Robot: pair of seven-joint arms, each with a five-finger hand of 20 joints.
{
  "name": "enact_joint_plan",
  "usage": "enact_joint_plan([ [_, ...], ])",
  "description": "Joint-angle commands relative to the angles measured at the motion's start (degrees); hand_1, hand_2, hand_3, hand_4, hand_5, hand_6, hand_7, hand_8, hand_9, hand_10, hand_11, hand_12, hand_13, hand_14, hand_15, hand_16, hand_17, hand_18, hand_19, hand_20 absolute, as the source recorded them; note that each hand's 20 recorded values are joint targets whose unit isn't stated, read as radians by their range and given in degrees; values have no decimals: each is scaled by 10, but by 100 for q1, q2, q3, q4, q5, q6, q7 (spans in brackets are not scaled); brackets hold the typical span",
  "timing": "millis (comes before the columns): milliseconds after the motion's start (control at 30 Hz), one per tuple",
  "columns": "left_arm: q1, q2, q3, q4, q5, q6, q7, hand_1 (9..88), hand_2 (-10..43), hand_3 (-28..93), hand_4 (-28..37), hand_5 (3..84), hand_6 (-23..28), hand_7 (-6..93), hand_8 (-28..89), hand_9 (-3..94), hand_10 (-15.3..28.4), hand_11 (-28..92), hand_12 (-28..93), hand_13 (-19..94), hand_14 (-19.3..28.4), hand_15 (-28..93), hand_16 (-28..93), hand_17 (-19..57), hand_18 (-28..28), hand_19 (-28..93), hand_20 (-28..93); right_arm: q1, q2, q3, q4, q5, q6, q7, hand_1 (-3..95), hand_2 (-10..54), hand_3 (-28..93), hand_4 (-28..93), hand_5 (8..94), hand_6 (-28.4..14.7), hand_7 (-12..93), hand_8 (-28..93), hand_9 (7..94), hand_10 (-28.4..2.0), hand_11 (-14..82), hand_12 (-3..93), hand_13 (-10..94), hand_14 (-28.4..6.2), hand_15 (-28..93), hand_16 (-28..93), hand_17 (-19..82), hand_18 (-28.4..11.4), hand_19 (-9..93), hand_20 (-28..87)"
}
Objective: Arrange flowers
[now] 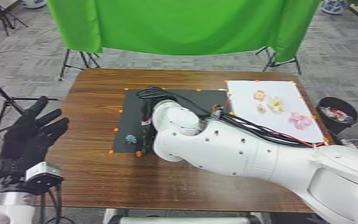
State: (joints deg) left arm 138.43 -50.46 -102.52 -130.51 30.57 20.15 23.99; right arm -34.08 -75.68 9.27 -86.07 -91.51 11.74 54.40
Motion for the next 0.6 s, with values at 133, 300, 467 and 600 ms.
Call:
enact_joint_plan([
  [133,-92,26,30,64,48,-131,-164,294,67,630,-202,336,81,79,-71,303,191,255,114,211,273,559,-120,-76,284,528,-8,-25,-61,130,-9,327,38,4,588,-95,669,-283,732,46,271,8,880,-42,32,252,866,-22,535,178,575,-98,932,289],
  [300,-130,60,53,85,34,-159,-162,294,67,631,-202,337,82,79,-71,302,191,256,115,211,274,559,-120,-76,284,528,-9,2,-67,109,11,432,143,24,575,-95,663,-283,718,41,260,1,868,-44,29,247,860,-22,541,178,570,-98,932,294],
  [467,-186,-38,46,116,128,-262,-303,294,66,632,-202,338,82,79,-72,303,191,256,115,211,274,559,-120,-76,284,529,-8,15,-51,110,3,532,196,40,563,-90,659,-283,707,33,251,-4,849,-45,26,238,858,-21,543,176,568,-97,932,295],
  [600,-134,7,51,112,85,-238,-271,294,67,631,-202,338,83,79,-72,303,191,257,115,211,274,559,-120,-76,284,529,-8,19,-45,85,-18,411,173,74,559,-90,663,-283,701,31,249,-4,838,-47,39,226,856,-23,546,171,566,-97,932,298],
])
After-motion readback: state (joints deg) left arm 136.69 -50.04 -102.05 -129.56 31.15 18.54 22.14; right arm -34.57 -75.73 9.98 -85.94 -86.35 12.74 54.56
